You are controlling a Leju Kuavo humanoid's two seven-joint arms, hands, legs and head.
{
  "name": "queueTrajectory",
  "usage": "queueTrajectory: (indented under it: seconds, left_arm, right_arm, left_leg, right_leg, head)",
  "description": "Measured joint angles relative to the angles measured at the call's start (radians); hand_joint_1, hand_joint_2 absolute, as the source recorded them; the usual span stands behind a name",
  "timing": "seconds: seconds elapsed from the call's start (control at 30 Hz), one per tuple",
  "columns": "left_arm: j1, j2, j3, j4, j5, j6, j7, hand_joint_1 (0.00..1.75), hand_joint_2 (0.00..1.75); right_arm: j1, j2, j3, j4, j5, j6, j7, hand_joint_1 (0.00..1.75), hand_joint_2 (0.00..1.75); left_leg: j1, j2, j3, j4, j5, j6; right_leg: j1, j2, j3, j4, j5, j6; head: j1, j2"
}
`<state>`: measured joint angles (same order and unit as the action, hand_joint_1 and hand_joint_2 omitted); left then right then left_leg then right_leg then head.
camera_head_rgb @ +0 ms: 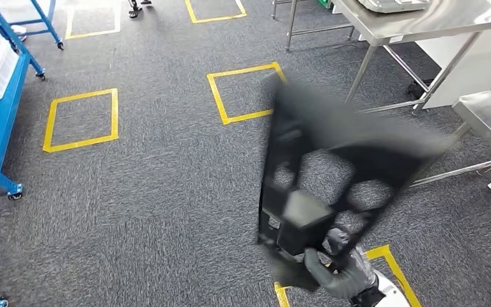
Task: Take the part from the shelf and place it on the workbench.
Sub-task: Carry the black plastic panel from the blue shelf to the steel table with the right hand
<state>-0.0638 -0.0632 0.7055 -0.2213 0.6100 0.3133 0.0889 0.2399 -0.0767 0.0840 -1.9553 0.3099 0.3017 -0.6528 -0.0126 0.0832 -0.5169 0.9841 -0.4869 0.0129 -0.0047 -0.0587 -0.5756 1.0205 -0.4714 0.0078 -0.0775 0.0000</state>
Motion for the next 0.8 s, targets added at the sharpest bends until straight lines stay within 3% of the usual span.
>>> queueTrajectory:
  seconds: [0.07,0.13,0.2,0.27,0.3,0.33,0.4,0.47,0.53,0.6,0.67,0.73,0.8]
  left_arm:
    - [-0.002,0.000,0.000,0.000,0.000,-0.003,0.001,0.00,1.75]
    - [-0.003,0.000,0.000,0.000,0.000,-0.006,0.003,0.00,1.75]
    - [-0.001,0.000,0.002,0.000,0.000,-0.007,0.005,0.00,1.75]
    - [0.004,-0.001,0.004,0.000,0.000,-0.006,0.004,0.00,1.75]
    - [0.005,-0.001,0.005,0.000,0.000,-0.006,0.004,0.00,1.75]
    - [0.006,-0.001,0.005,0.000,0.000,-0.006,0.003,0.00,1.75]
    - [0.005,-0.001,0.005,0.000,0.000,-0.008,0.002,0.00,1.75]
    - [0.005,-0.001,0.005,0.000,0.000,-0.010,0.002,0.00,1.75]
    - [0.006,-0.001,0.004,0.000,0.000,-0.011,0.002,0.00,1.75]
    - [0.004,-0.001,0.004,0.000,0.000,-0.011,0.002,0.00,1.75]
    - [0.003,-0.001,0.004,0.000,0.000,-0.011,0.002,0.00,1.75]
    - [0.005,-0.001,0.004,0.000,0.000,-0.011,0.002,0.00,1.75]
    - [0.006,-0.002,0.005,0.000,0.000,-0.010,0.002,0.00,1.75]
  right_arm:
    - [0.003,-0.001,0.002,0.010,-0.062,0.063,-0.023,1.75,1.75]
    - [0.003,0.000,0.002,0.008,-0.197,0.095,-0.006,1.75,1.75]
    - [-0.009,0.001,0.003,0.016,-0.225,0.028,0.039,1.75,1.75]
    - [-0.020,0.001,0.005,0.038,-0.120,-0.037,0.055,1.75,1.75]
    - [-0.021,0.001,0.009,0.049,-0.064,-0.038,0.044,1.75,1.75]
    - [-0.018,0.000,0.015,0.057,-0.038,-0.018,0.022,1.75,1.75]
    - [-0.014,0.000,0.029,0.064,-0.081,0.025,-0.018,1.75,1.75]
    - [-0.016,0.000,0.035,0.065,-0.155,0.041,-0.035,1.75,1.75]
    - [-0.018,0.000,0.035,0.065,-0.181,0.045,-0.035,1.75,1.75]
    - [-0.015,0.000,0.038,0.065,-0.193,0.060,-0.035,1.75,1.75]
    - [-0.012,0.000,0.041,0.063,-0.214,0.097,-0.031,1.75,1.75]
    - [-0.013,0.000,0.041,0.062,-0.170,0.089,-0.007,1.75,1.75]
    - [-0.011,0.000,0.042,0.068,-0.053,0.026,0.024,1.75,1.75]
  left_leg:
    - [-0.002,0.014,0.003,0.000,-0.003,-0.009]
    - [0.001,-0.005,-0.001,0.018,-0.020,-0.019]
    - [0.006,-0.051,-0.040,0.111,-0.077,-0.027]
    - [0.009,-0.073,-0.106,0.253,-0.142,-0.030]
    - [0.011,-0.075,-0.129,0.299,-0.152,-0.031]
    - [0.012,-0.075,-0.134,0.304,-0.140,-0.031]
    - [0.016,-0.088,-0.091,0.198,-0.065,-0.028]
    - [0.020,-0.132,-0.037,0.069,-0.011,-0.024]
    - [0.021,-0.155,-0.021,0.028,-0.005,-0.020]
    - [0.019,-0.136,-0.021,0.022,0.000,-0.008]
    - [0.020,-0.113,-0.019,0.012,0.007,0.006]
    - [0.018,-0.090,-0.019,0.007,0.010,0.014]
    - [0.015,-0.066,-0.020,0.008,0.009,0.017]
  right_leg:
    - [0.002,0.012,0.000,-0.010,-0.001,-0.013]
    - [-0.003,0.027,0.001,-0.015,0.004,-0.024]
    - [-0.007,0.045,0.003,-0.019,0.009,-0.034]
    - [-0.006,0.068,0.000,-0.018,0.011,-0.039]
    - [-0.006,0.081,-0.001,-0.017,0.011,-0.039]
    - [-0.006,0.094,-0.001,-0.015,0.011,-0.039]
    - [-0.006,0.117,0.001,-0.010,0.008,-0.035]
    - [-0.006,0.137,-0.003,-0.002,0.005,-0.026]
    - [-0.007,0.155,-0.012,0.003,0.007,-0.013]
    - [-0.011,0.167,-0.018,0.002,0.011,0.000]
    - [-0.009,0.133,-0.035,0.037,-0.014,0.009]
    - [-0.007,0.083,-0.086,0.146,-0.077,0.014]
    - [-0.010,0.068,-0.138,0.258,-0.121,0.019]
  head:
    - [0.000,0.000]
    - [0.000,0.000]
    - [0.000,0.000]
    - [0.000,0.000]
    - [0.000,0.000]
    - [0.000,0.000]
    - [0.000,0.000]
    - [0.000,0.000]
    - [0.000,0.000]
    - [0.000,0.000]
    - [0.000,0.000]
    - [0.000,0.000]
    - [0.000,0.000]
